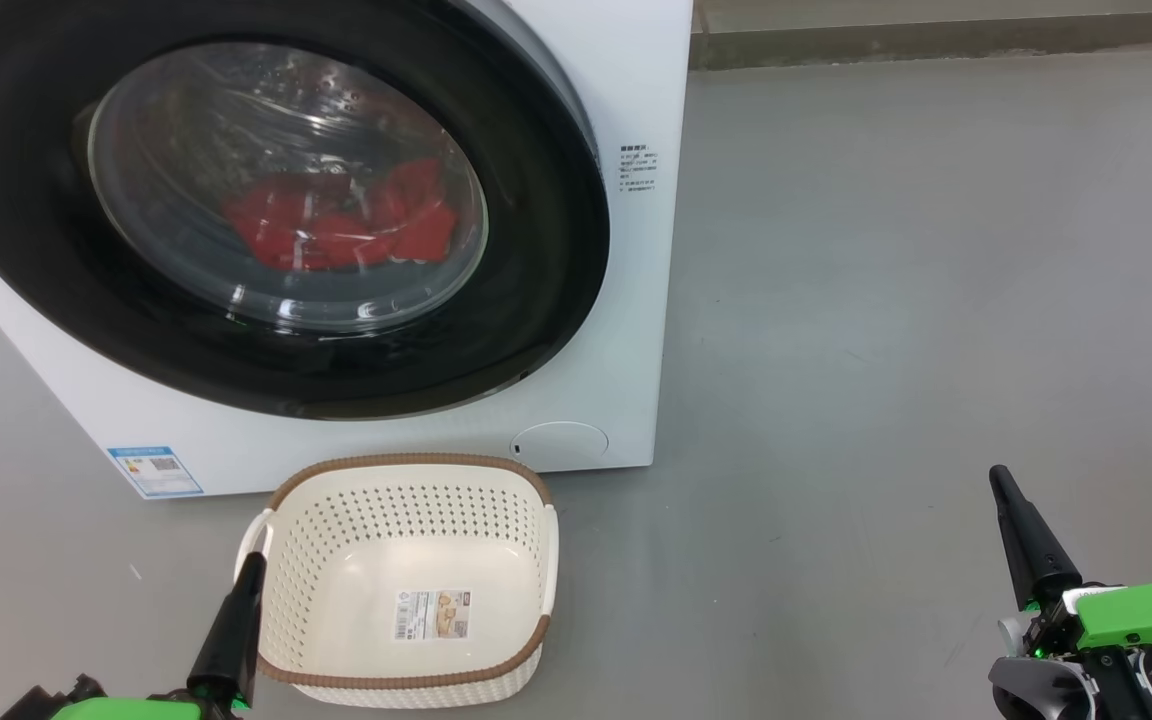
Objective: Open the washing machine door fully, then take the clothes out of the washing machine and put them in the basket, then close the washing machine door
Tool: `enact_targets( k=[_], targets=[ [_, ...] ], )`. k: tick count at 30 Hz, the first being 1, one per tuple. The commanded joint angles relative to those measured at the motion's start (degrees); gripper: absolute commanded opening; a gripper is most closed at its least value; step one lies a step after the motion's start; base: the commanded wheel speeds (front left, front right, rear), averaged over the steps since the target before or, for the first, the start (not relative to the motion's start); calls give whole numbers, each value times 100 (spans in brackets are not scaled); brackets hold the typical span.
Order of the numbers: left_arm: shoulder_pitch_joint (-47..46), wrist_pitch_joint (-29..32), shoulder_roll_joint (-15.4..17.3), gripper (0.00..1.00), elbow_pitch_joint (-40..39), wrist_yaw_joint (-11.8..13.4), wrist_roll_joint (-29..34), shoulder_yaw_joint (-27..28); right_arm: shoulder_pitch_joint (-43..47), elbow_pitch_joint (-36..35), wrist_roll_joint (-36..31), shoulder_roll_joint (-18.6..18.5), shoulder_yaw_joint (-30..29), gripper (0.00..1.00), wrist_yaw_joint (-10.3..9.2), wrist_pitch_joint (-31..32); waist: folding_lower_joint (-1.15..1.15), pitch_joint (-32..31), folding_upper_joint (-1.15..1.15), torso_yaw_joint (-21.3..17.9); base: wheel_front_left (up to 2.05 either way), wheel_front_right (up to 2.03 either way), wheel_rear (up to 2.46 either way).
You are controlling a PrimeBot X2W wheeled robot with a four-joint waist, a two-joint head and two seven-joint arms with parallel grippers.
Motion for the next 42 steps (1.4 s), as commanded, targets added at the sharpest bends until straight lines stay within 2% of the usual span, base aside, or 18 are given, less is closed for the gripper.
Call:
enact_targets(
  k=[1,3,4,12,15,22,30,42],
  targets=[
    [-241,17,51,0,-147,-42,63,195,-245,-163,-48,-66,117,0,3,32,0,0,0,0,0,0,0],
    [-241,17,51,0,-147,-42,63,195,-245,-163,-48,-66,117,0,3,32,0,0,0,0,0,0,0],
    [0,0,0,100,0,0,0,0,0,0,0,0,0,100,0,0,0,0,0,0,0,0,0],
    [106,-63,-30,100,129,0,32,-47,96,157,-12,72,52,100,0,-59,3,3,0,4,0,0,0],
    [119,-114,-28,100,91,-1,82,-62,110,138,-59,61,91,100,0,-111,13,-10,0,12,0,0,0],
    [159,-233,-18,100,3,-4,354,-84,137,98,-336,-15,236,100,0,-237,1,2,0,24,0,0,0],
    [189,-370,-13,100,-72,-6,1021,-85,156,74,-834,-96,387,100,1,-372,0,8,0,36,0,0,0],
    [272,-591,-9,100,-232,43,2382,-173,209,66,-1807,-217,530,100,1,-592,0,5,0,58,0,0,0]
  ],
)
